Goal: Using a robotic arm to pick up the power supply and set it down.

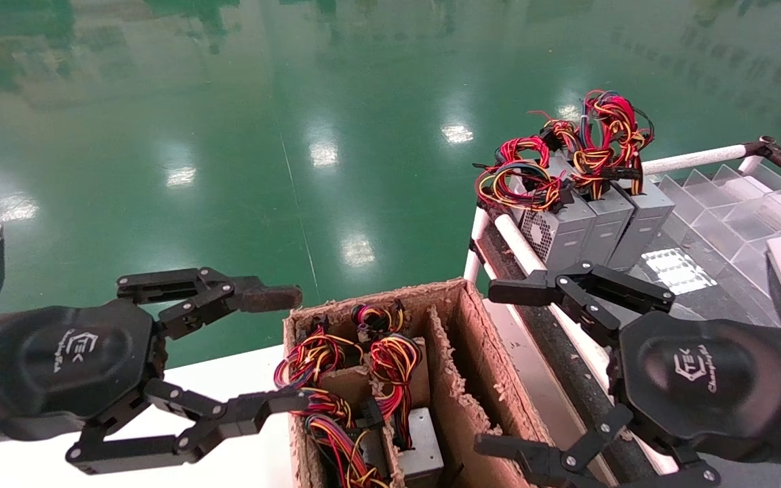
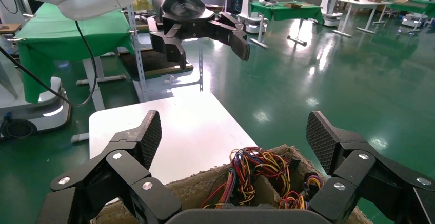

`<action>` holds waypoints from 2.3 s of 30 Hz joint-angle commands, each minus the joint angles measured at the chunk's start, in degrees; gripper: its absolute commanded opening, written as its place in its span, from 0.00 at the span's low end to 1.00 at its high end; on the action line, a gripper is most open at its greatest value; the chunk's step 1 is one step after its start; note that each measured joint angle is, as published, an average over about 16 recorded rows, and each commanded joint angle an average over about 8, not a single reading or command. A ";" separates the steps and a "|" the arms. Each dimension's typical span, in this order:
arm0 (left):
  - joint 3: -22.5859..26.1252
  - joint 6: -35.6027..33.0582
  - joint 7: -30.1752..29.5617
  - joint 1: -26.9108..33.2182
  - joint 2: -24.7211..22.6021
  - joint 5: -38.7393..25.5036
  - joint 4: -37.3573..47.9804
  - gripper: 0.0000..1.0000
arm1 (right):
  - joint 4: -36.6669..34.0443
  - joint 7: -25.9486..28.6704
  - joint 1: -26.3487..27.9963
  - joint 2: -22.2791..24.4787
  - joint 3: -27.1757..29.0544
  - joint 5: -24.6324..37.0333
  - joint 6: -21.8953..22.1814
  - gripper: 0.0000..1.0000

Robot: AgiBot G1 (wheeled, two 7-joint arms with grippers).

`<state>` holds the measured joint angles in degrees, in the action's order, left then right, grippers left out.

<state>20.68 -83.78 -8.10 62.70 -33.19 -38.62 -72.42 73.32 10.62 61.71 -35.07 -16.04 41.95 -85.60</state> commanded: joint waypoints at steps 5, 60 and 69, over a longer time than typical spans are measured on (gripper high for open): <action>0.00 0.00 0.00 0.00 0.00 0.00 0.00 0.00 | 0.00 0.00 0.00 0.00 0.00 0.00 0.00 1.00; 0.02 0.00 0.01 0.01 0.00 0.01 0.01 1.00 | -20.01 2.01 15.99 -13.77 -12.04 20.69 2.46 1.00; 0.02 0.00 0.01 0.01 0.00 0.01 0.01 1.00 | -35.75 -1.84 23.97 -23.21 -18.25 29.26 -0.19 0.80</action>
<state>20.70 -83.78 -8.09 62.72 -33.18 -38.61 -72.40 37.92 8.29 85.15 -57.95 -33.73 70.39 -85.56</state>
